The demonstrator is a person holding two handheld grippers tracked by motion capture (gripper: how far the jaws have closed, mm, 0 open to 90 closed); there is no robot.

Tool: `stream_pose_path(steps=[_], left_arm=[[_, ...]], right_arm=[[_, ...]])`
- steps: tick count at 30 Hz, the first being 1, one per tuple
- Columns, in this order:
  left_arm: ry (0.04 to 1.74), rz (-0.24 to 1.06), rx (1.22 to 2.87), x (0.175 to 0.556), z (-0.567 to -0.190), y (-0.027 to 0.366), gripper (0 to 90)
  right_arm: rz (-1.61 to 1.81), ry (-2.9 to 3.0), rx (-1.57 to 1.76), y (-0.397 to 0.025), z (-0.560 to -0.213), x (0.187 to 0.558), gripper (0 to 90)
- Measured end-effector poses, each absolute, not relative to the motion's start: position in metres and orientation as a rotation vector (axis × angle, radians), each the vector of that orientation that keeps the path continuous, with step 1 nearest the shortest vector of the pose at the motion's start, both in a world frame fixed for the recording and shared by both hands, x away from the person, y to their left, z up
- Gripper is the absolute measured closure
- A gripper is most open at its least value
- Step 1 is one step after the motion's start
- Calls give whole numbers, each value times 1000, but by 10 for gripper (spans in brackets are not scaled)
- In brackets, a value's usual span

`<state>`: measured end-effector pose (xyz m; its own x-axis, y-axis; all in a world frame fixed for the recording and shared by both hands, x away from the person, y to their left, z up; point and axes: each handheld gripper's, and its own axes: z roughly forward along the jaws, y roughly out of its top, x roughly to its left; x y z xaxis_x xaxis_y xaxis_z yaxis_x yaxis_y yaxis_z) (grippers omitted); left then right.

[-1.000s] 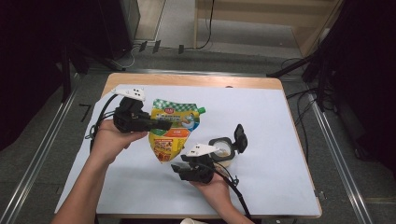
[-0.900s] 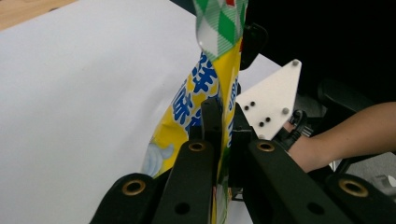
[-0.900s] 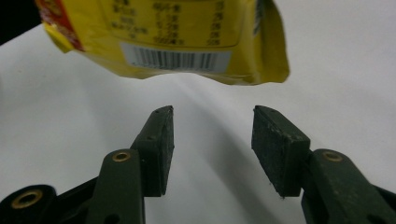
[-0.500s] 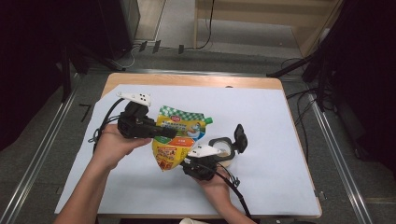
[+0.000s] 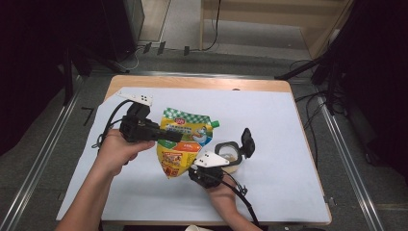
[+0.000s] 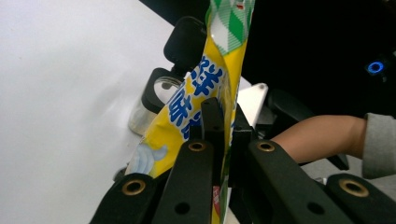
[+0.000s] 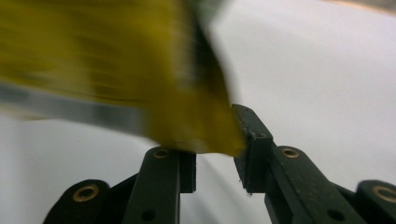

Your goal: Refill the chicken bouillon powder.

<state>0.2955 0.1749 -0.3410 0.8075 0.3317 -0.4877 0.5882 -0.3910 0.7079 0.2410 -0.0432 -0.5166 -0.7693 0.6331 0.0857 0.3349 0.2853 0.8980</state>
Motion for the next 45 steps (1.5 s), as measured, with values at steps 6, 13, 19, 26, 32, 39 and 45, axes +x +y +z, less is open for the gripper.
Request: stream_pose_path(steps=[6, 13, 19, 26, 32, 39, 45], left_arm=[[703, -253, 2071, 294, -347, 161, 900], [719, -210, 2070, 295, -355, 154, 871], [712, -178, 2109, 294, -363, 141, 797], [730, -143, 2117, 293, -370, 132, 773], [746, -137, 2132, 293, -374, 125, 758], [772, -150, 2149, 292, -378, 116, 755], [793, -143, 2143, 293, -377, 113, 753]], right_arm=[[1421, 2317, 787, -34, -511, 231, 666], [1445, 2373, 808, -35, -504, 228, 656], [1438, 2384, 749, -30, -499, 217, 642], [1495, 2402, 764, -32, -492, 211, 631], [1540, 2436, 812, -34, -489, 211, 623], [1523, 2459, 776, -33, -487, 205, 596], [1525, 2460, 772, -34, -485, 205, 593]])
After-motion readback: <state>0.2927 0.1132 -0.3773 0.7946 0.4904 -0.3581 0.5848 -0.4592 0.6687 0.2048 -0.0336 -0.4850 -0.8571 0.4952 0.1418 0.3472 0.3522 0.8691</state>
